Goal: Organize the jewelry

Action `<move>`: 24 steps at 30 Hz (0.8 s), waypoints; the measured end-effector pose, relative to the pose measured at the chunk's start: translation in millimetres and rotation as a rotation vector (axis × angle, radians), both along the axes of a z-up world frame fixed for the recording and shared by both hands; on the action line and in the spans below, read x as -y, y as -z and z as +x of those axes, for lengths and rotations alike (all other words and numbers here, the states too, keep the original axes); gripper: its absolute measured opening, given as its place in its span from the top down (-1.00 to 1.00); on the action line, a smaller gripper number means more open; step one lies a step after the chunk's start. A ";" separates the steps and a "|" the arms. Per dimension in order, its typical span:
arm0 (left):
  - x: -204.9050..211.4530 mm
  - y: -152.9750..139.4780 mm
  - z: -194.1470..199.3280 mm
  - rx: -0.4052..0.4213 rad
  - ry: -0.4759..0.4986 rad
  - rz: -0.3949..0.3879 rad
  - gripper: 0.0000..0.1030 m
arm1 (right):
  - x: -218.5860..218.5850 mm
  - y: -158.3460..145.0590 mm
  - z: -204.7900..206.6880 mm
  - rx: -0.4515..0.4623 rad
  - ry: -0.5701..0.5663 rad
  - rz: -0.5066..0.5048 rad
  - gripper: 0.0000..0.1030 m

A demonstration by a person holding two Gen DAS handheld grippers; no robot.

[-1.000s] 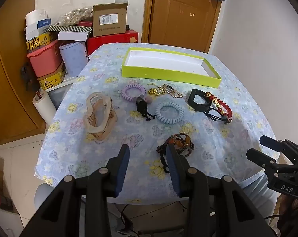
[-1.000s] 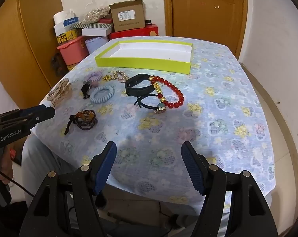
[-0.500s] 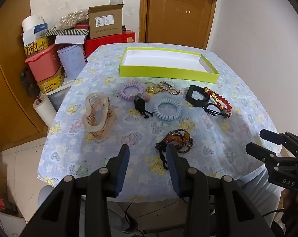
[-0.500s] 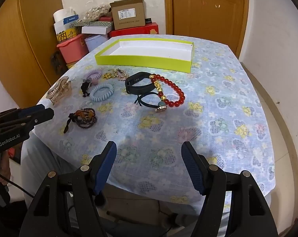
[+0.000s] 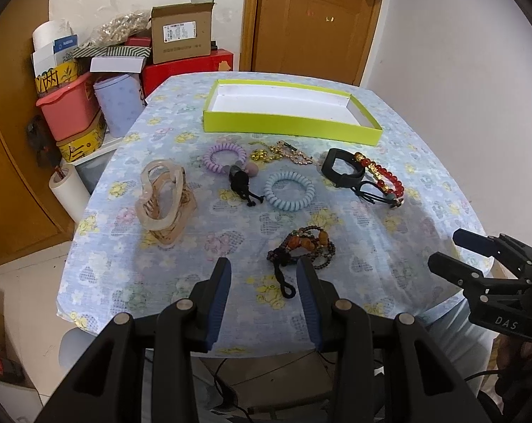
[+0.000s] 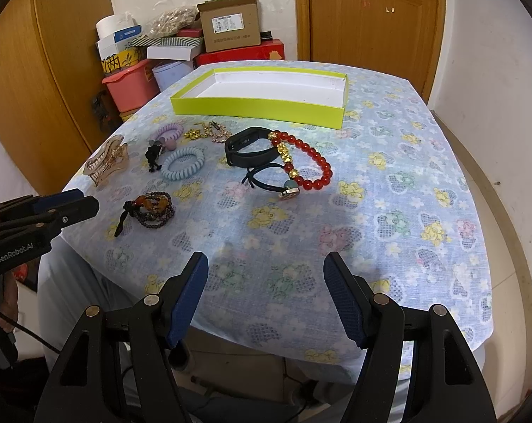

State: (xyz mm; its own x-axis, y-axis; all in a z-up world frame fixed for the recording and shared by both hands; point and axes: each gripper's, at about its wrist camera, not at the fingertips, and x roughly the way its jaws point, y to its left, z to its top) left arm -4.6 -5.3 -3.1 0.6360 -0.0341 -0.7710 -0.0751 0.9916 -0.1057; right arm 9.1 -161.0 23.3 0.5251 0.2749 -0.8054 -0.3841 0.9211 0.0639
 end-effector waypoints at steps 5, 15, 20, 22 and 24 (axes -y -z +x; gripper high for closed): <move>0.1 -0.6 -0.2 0.001 0.001 0.005 0.22 | -2.5 2.6 -1.1 -0.003 -0.004 -0.004 -0.33; -0.9 -2.0 -0.1 0.002 0.000 0.009 0.22 | -3.2 2.3 -0.3 -0.004 -0.003 -0.005 -0.33; 2.1 -1.8 0.8 0.002 0.012 0.014 0.22 | -3.7 3.1 -0.9 -0.004 -0.004 -0.007 -0.33; 2.3 -1.0 1.5 0.001 0.013 0.013 0.22 | -3.3 2.2 0.2 -0.005 -0.005 -0.005 -0.33; 1.6 -0.8 1.7 0.001 0.012 0.003 0.22 | -3.3 2.2 0.3 -0.004 -0.005 -0.006 -0.33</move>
